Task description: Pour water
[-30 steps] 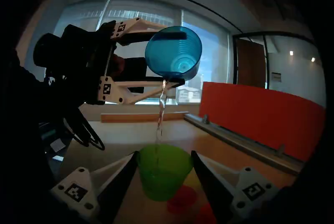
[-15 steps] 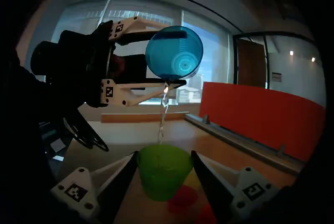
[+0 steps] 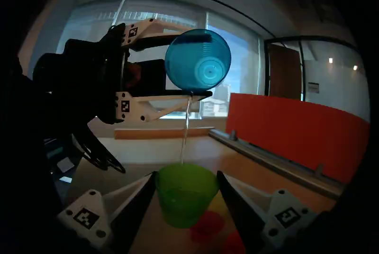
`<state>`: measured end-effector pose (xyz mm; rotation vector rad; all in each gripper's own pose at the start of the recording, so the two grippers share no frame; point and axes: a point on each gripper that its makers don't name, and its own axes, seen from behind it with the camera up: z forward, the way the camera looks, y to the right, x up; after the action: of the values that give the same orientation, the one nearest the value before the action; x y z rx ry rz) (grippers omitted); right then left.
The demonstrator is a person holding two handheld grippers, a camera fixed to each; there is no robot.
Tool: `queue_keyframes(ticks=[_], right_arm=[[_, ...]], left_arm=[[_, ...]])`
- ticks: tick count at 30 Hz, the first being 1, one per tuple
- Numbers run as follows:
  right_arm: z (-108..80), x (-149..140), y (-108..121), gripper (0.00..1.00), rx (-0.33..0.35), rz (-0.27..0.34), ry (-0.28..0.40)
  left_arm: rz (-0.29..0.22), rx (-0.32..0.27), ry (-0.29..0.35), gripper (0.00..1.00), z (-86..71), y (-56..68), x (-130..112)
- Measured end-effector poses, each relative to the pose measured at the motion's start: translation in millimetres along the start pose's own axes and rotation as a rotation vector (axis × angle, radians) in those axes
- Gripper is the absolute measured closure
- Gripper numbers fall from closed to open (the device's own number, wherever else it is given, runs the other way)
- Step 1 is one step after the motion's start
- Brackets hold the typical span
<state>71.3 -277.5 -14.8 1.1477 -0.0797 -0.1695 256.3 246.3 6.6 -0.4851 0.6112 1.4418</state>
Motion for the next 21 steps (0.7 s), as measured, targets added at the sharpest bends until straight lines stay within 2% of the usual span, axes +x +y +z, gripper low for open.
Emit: queue_keyframes(ticks=[21], right_arm=[[2.4, 0.3, -0.2, 0.06, 0.0, 0.001, 0.001]], left_arm=[[0.034, 0.02, 0.0, 0.15, -3.6, 5.4, 3.6]])
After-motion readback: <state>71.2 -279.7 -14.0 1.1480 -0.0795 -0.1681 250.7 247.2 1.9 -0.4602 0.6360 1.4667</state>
